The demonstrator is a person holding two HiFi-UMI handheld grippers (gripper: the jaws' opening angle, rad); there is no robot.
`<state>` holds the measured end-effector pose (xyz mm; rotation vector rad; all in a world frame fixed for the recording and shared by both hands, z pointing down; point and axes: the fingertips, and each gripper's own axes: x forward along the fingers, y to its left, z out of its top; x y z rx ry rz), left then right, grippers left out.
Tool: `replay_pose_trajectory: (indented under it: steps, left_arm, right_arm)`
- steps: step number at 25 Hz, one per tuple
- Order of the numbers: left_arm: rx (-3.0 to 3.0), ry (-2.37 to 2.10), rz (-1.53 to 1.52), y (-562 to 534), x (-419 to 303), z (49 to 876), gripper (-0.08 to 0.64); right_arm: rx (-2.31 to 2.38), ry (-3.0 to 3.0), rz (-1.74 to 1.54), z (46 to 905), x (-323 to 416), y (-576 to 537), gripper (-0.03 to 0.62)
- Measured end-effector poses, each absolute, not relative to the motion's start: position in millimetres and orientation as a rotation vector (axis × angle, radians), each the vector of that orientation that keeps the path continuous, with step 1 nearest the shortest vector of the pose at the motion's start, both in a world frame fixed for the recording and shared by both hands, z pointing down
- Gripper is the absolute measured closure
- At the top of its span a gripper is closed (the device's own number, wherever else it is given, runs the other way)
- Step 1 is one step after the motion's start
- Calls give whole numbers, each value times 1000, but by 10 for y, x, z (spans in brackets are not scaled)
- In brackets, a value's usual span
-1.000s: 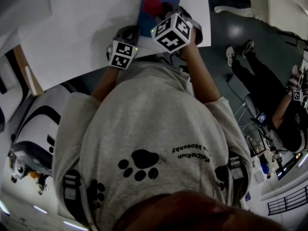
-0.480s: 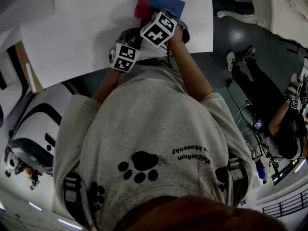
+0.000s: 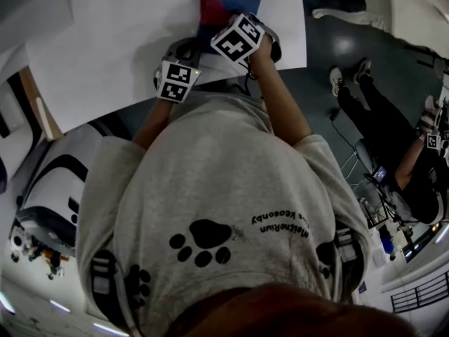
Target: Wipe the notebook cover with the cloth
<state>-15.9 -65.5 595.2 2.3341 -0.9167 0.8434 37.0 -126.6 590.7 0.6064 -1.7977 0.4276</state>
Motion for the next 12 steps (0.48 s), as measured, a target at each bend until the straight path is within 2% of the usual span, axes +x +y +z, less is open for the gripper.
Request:
replay_pose_trajectory:
  steps: [12]
  left_arm:
    - [2334,-926,843,-664,-175,5958,549]
  right_arm:
    - [737,-1716,508,5912,996,-1124,520]
